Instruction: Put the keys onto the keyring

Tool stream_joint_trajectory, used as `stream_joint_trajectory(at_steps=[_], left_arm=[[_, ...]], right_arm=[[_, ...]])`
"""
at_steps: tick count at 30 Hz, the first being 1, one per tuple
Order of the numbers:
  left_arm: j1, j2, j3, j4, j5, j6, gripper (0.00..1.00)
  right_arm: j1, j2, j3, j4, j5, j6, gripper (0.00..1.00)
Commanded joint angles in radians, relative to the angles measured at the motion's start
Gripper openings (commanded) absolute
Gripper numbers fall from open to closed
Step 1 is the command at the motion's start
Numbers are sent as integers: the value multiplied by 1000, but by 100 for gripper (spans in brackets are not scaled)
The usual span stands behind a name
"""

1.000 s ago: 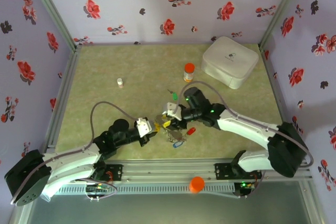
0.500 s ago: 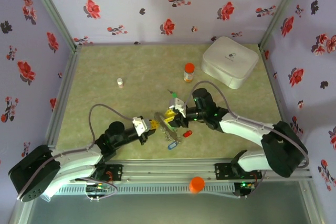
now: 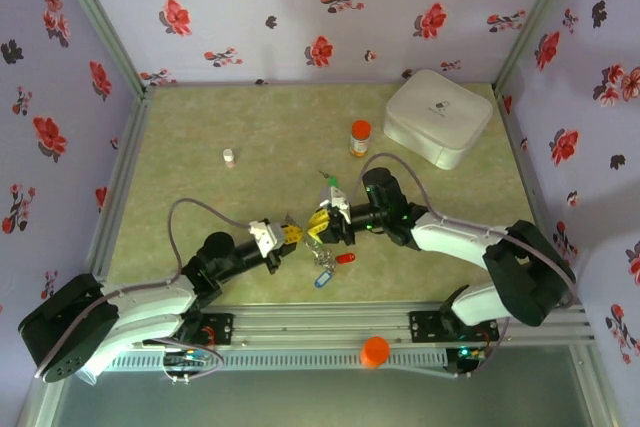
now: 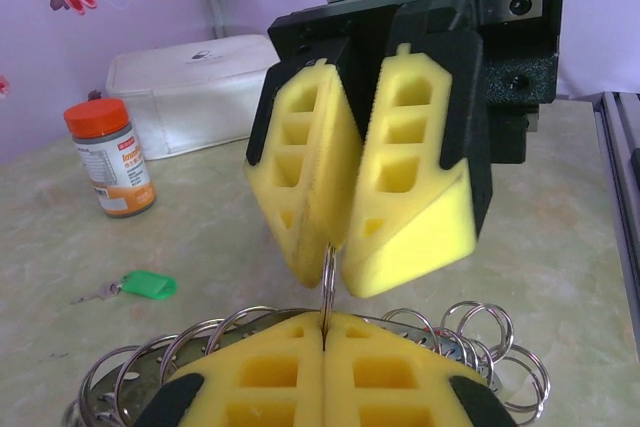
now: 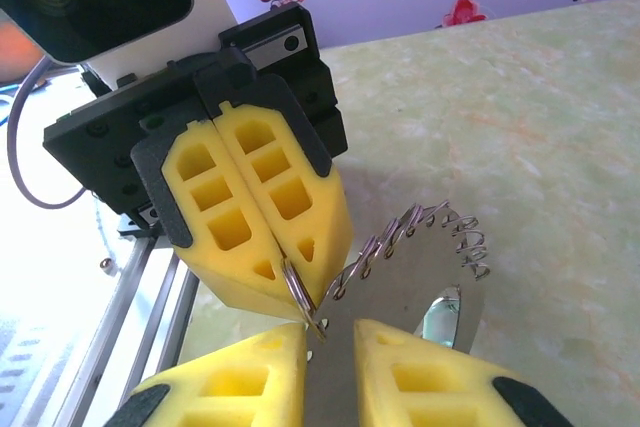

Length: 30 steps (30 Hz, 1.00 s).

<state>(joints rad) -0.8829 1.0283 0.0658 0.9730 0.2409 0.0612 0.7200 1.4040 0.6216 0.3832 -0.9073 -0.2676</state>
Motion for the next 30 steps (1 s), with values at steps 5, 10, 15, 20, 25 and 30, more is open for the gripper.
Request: stream_joint_trajectory(at_steps=[5,10,15,20,25,30], left_arm=[[7,-7,3,67,22,-14,0],[7,-7,3,66,22,-12,0],[7,-39,4,7,-37,-24,25],[9,-186,59,-319,-88,-17,39],[11,-351,76,-508,-89,1,37],[15,-400,117,-629,-67,36,35]], right_arm=[[15,26,31,63,-36,37,14],[19,35,40,77,-48,36,0],[19,12,75,-49,-13,-29,0],[35,-35,200,-419,128,-230,0],[69,-24,346,-768,283,-415,0],[103,-1,424,-886,347,-482,0]])
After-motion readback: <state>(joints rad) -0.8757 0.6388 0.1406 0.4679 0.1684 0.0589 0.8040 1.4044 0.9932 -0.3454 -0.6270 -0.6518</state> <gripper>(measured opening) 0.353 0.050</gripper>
